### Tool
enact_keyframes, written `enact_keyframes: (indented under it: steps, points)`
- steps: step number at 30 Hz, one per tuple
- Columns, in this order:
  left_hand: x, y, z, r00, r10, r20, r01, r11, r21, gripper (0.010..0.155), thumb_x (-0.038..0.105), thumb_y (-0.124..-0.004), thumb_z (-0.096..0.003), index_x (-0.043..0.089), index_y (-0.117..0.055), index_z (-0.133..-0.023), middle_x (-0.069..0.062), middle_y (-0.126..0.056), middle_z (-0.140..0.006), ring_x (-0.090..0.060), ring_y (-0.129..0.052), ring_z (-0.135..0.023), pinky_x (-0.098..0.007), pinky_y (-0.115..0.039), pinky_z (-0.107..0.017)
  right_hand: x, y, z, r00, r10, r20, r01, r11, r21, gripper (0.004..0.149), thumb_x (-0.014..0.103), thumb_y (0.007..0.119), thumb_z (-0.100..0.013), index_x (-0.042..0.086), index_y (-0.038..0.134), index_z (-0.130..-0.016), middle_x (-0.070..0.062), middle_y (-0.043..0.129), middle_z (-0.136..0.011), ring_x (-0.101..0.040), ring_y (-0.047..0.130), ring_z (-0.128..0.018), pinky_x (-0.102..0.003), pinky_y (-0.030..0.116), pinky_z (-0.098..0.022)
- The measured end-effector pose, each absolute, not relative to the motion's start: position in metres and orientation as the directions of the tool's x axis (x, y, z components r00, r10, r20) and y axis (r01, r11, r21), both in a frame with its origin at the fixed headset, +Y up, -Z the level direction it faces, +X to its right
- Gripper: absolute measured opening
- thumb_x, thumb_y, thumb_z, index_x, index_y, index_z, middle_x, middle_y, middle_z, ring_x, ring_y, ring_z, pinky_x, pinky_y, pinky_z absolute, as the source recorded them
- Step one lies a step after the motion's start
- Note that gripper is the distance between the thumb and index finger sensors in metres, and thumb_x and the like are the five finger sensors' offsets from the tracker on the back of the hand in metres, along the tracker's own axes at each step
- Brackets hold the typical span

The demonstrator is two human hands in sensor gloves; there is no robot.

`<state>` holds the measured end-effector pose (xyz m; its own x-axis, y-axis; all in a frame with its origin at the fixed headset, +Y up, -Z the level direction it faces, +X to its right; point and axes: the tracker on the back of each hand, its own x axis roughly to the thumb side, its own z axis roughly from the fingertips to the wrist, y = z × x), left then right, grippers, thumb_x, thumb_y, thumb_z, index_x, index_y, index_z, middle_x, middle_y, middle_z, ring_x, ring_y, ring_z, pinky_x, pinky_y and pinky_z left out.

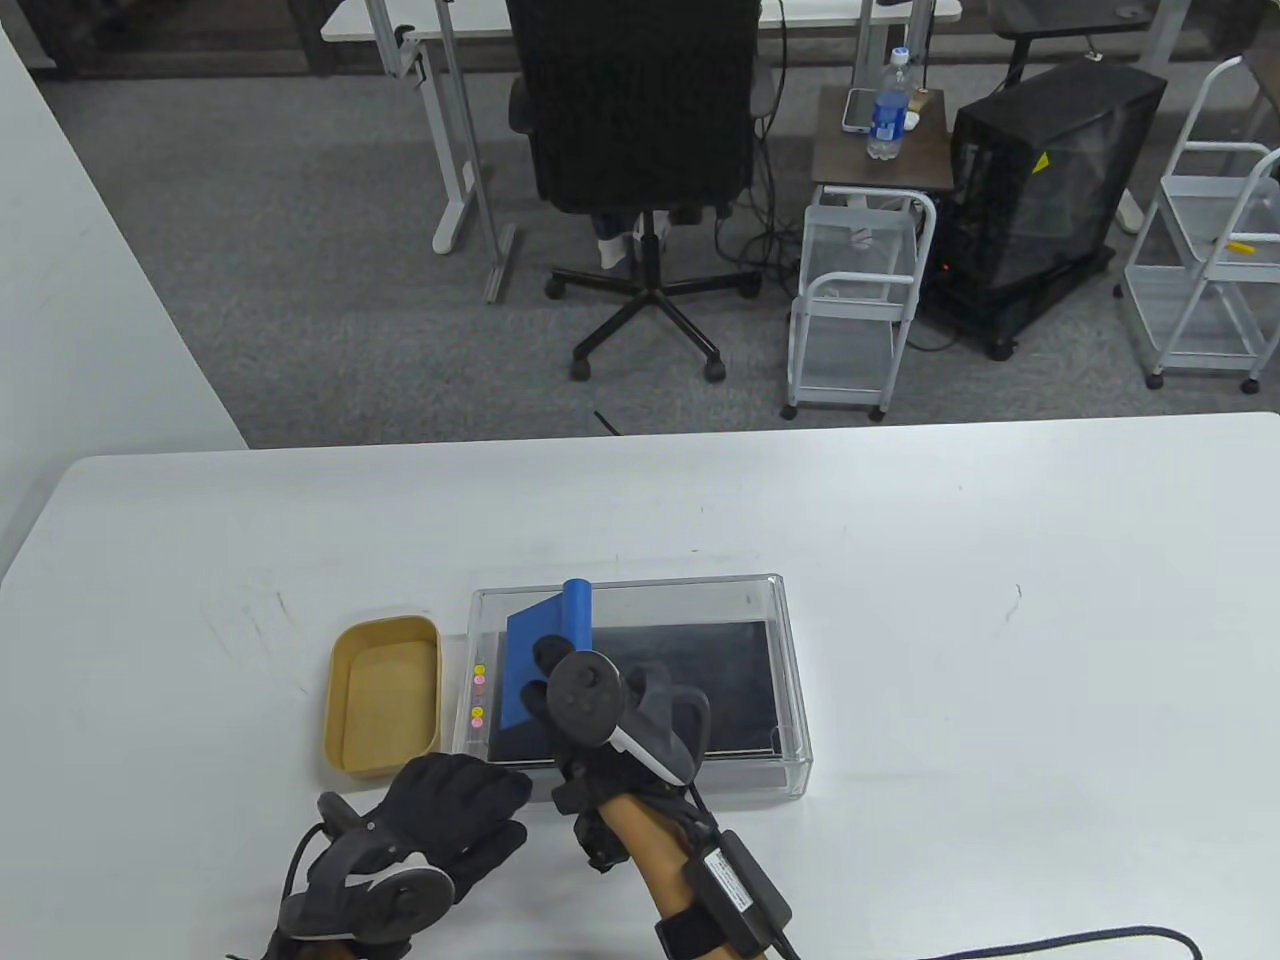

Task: Scrape buttons from drawer organizer into bento box

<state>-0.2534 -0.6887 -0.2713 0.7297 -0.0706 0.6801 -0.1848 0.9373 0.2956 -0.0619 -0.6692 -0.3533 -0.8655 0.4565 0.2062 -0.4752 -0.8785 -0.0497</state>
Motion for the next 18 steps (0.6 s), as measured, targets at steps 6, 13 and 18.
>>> enact_keyframes:
  steps: [6, 13, 18]
  points:
    - [-0.295, -0.682, -0.296, 0.838, 0.028, 0.544, -0.254, 0.904, 0.345, 0.055, 0.056, -0.055, -0.0556, 0.028, -0.072, -0.099, 0.002, -0.088, -0.091, -0.023, -0.097, -0.081, -0.053, -0.077, -0.065, -0.056, -0.671, -0.351, -0.867, 0.456, 0.203, -0.478, -0.876, -0.072, 0.043, 0.044, 0.074, -0.055, 0.034, 0.060, -0.094, -0.003, 0.087, -0.059, 0.000, 0.089, -0.015, -0.037, 0.092, -0.036]
    - [-0.341, -0.694, -0.329, 0.952, 0.110, 0.285, -0.206, 0.920, 0.332, 0.056, 0.055, -0.059, -0.0557, 0.025, -0.069, -0.101, -0.001, -0.085, -0.094, -0.026, -0.094, -0.083, -0.055, -0.075, -0.065, -0.059, -0.673, -0.350, -0.872, 0.441, 0.213, -0.466, -0.881, -0.082, 0.043, 0.045, 0.074, -0.055, 0.034, 0.061, -0.094, -0.003, 0.087, -0.059, 0.000, 0.089, -0.015, -0.037, 0.092, -0.036]
    - [-0.376, -0.720, -0.354, 0.995, 0.094, -0.015, -0.089, 0.975, 0.204, 0.059, 0.054, -0.062, -0.0557, 0.020, -0.062, -0.103, -0.008, -0.077, -0.099, -0.034, -0.087, -0.088, -0.059, -0.071, -0.065, -0.059, -0.674, -0.350, -0.870, 0.442, 0.218, -0.469, -0.878, -0.090, 0.043, 0.045, 0.074, -0.055, 0.034, 0.060, -0.094, -0.003, 0.087, -0.059, 0.000, 0.089, -0.015, -0.037, 0.092, -0.036]
